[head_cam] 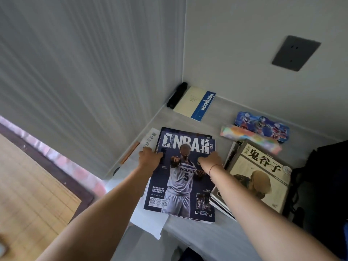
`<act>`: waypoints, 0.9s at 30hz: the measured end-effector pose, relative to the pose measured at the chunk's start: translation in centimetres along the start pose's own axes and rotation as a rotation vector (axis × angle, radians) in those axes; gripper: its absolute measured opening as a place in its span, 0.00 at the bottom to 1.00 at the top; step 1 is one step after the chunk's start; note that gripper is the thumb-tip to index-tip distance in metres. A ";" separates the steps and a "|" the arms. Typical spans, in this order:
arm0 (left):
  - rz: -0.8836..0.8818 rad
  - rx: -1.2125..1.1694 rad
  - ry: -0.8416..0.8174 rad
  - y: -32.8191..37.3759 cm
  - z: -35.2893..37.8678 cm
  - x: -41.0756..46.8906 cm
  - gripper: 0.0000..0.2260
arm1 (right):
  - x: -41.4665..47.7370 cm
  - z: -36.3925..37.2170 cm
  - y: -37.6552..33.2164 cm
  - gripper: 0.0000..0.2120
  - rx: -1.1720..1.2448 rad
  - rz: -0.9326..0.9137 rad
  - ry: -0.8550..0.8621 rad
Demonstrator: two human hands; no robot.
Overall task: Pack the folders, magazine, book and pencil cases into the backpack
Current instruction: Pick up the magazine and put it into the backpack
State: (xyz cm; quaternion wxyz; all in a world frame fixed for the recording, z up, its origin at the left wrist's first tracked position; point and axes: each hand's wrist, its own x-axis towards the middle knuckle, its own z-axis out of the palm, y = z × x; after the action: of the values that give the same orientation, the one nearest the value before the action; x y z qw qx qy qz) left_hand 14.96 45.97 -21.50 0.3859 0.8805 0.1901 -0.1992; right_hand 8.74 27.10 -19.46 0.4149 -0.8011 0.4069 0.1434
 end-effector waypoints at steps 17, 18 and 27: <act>0.243 -0.589 -0.313 1.6 -1.7 -1.7 0.17 | 1.0 -1.6 0.6 0.16 0.855 0.077 -0.312; 0.280 -0.594 -0.331 1.8 -2.3 -2.1 0.17 | 0.6 -2.0 0.3 0.16 0.893 0.058 -0.345; 0.476 -0.724 -0.247 3.4 -8.3 -2.6 0.14 | -3.5 -6.5 -5.4 0.14 1.001 -0.456 -0.424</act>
State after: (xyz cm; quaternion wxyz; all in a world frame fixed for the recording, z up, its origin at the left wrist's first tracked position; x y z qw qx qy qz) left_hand 16.15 49.58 -12.99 0.7238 0.6778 -0.0077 -0.1290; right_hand 9.99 25.68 -10.53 0.8353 -0.5288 0.1505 -0.0020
